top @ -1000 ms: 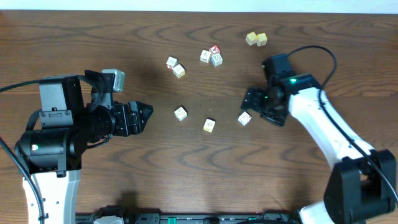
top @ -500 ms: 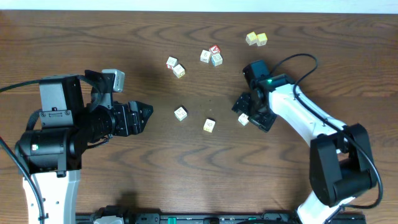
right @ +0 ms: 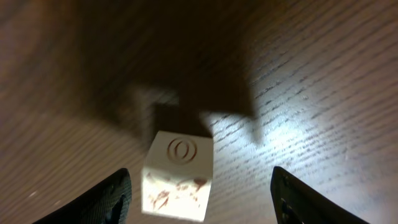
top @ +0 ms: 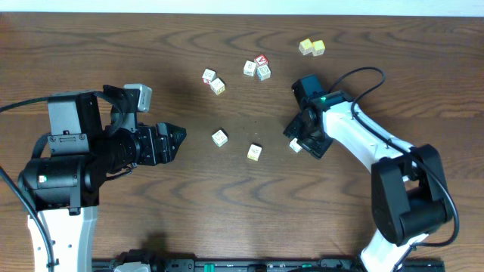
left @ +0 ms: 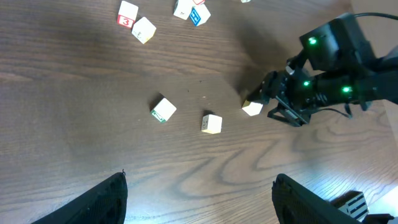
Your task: Lift 3 blocks
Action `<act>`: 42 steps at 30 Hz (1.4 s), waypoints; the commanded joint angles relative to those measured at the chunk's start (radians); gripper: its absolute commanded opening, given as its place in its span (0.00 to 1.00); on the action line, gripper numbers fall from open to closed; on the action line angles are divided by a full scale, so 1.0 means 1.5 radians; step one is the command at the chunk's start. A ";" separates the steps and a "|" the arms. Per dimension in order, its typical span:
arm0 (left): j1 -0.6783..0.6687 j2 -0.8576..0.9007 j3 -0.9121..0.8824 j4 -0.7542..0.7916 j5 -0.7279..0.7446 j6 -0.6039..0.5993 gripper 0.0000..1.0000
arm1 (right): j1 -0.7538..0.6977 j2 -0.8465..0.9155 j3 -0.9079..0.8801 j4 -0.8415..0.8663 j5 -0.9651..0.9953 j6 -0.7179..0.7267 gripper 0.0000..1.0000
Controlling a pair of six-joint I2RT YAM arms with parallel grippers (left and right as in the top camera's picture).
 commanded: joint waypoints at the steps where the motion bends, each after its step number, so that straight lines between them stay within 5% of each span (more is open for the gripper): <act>1: 0.004 -0.001 0.010 -0.002 -0.003 0.007 0.75 | 0.011 0.027 0.009 0.010 0.013 0.013 0.70; 5: 0.004 -0.001 0.010 -0.002 -0.003 0.007 0.75 | 0.012 0.031 0.009 0.019 0.013 0.013 0.69; 20: 0.004 -0.001 0.010 -0.002 -0.003 0.007 0.75 | 0.009 0.031 0.009 0.025 0.014 -0.147 0.23; 28: 0.004 -0.001 0.010 -0.002 -0.003 0.007 0.75 | 0.012 0.031 0.009 0.028 0.011 -0.397 0.24; 42: 0.004 -0.001 0.010 -0.002 -0.003 0.007 0.75 | 0.015 0.031 0.009 0.003 0.007 -0.452 0.31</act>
